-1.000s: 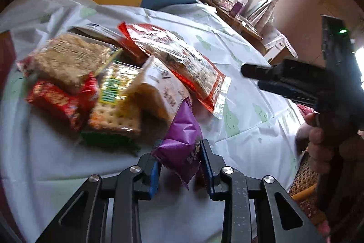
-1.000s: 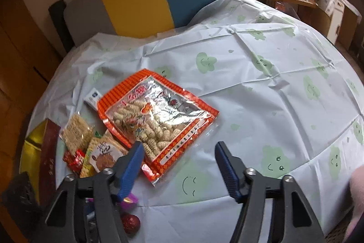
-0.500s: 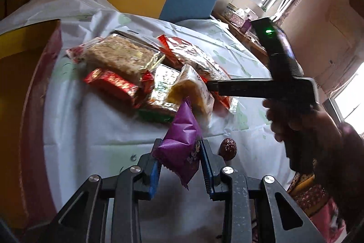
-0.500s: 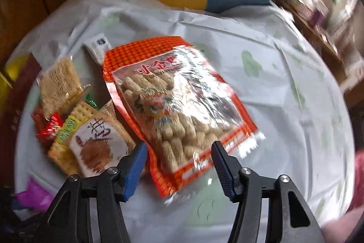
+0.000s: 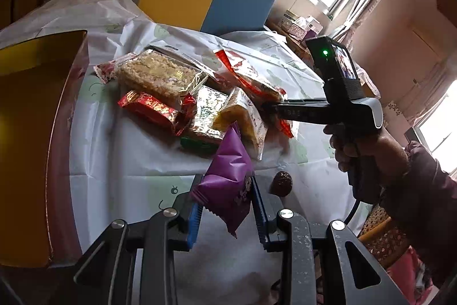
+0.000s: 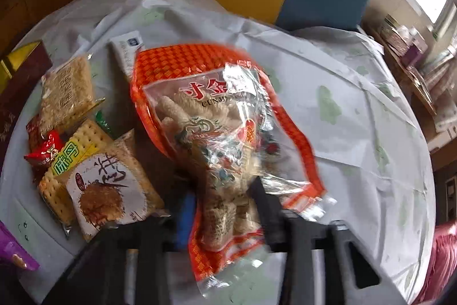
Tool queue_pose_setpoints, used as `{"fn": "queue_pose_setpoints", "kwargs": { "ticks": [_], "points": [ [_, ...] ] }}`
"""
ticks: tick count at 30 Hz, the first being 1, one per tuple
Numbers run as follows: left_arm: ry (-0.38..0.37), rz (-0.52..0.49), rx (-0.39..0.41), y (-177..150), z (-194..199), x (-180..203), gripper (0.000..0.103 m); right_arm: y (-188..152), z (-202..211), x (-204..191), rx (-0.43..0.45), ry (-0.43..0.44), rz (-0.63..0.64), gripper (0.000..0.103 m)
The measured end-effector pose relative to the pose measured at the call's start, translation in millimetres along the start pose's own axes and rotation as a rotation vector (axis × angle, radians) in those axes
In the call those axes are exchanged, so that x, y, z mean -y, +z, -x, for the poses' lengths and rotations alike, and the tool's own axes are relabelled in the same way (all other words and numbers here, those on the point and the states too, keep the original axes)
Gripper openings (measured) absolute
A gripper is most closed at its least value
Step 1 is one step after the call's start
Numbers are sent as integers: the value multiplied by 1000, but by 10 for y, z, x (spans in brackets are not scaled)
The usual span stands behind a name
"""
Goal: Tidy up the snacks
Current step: 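Drop the purple packet into the gold tray while the right tool grasps the peanut bag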
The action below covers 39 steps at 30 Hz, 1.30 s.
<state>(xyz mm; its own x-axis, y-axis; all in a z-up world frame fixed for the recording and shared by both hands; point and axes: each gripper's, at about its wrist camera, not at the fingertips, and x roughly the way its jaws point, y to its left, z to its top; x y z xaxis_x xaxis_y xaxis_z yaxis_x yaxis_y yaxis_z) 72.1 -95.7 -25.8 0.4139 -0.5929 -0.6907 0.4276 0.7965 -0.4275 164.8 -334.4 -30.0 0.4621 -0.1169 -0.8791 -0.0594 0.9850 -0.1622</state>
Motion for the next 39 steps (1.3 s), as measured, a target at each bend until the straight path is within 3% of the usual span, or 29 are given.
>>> {"fn": "queue_pose_setpoints", "kwargs": {
  "ticks": [7, 11, 14, 17, 19, 24, 32, 35, 39],
  "points": [
    [-1, 9, 61, 77, 312, -12, 32, -64, 37, 79, -14, 36, -63, 30],
    [38, 41, 126, 176, 639, -172, 32, -91, 91, 89, -11, 48, -94, 30],
    [123, 74, 170, 266, 857, -416, 32, -95, 83, 115, -16, 49, -117, 30],
    [254, 113, 186, 370, 989, -722, 33, -78, 51, 81, -24, 42, -123, 30],
    [354, 144, 182, 458, 999, -962, 33, -83, 0, 48, -24, 38, -121, 30],
    [451, 191, 162, 643, 873, -1350, 33, -113, 6, 3, -27, 23, -100, 30],
    [521, 210, 122, 873, 498, -1559, 39, -127, 2, -16, -29, 20, -85, 30],
    [525, 196, 152, 819, 539, -1453, 51, -118, -13, -8, -29, 23, -86, 30],
    [531, 169, 194, 667, 684, -1246, 53, -113, -22, -9, -26, 19, -90, 30]
  ]
}}
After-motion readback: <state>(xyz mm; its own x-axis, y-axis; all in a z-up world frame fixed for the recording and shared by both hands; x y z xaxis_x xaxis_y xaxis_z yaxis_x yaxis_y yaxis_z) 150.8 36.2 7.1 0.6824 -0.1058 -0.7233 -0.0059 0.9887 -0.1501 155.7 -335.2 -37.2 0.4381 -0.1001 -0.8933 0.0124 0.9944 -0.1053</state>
